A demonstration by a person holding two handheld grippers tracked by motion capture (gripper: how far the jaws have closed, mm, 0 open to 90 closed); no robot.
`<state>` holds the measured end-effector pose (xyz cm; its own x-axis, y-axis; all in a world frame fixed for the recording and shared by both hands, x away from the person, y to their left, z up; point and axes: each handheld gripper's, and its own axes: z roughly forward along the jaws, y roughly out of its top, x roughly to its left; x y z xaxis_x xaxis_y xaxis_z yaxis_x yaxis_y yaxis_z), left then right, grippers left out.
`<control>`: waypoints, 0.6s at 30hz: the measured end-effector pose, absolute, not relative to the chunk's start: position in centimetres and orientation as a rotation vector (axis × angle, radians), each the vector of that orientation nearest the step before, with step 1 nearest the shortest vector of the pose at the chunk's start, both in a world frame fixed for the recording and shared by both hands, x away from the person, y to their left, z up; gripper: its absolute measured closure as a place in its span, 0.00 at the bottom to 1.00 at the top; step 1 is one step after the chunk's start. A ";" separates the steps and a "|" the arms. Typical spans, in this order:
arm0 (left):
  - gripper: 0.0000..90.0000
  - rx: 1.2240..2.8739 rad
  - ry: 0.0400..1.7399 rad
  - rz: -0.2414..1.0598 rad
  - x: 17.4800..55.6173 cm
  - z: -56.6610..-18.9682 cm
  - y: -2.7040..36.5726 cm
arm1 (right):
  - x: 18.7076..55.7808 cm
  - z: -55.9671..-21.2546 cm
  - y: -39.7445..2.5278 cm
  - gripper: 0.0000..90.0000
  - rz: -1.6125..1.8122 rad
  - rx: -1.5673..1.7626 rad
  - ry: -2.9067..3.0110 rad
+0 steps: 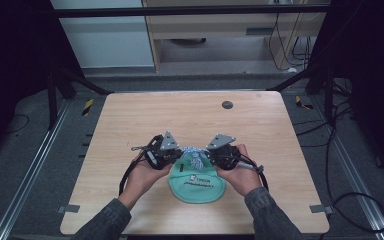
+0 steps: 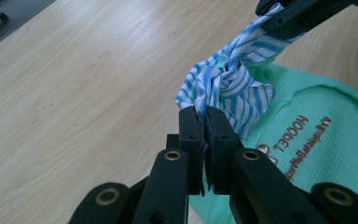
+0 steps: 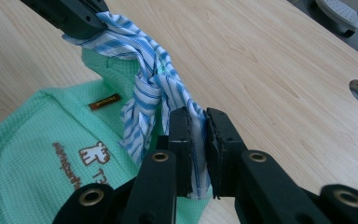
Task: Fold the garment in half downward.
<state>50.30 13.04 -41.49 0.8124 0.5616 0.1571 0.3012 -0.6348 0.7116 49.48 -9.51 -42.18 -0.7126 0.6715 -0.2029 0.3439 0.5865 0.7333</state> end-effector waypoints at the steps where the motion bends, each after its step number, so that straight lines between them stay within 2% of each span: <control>1: 0.96 2.290 0.629 0.478 50.2 -41.6 13.1 | 49.4 -42.2 -9.5 0.90 0.945 0.806 2.355; 18: 0.96 2.267 0.624 0.421 49.4 -42.3 13.5 | 48.0 -42.8 -9.8 0.90 0.949 0.795 2.382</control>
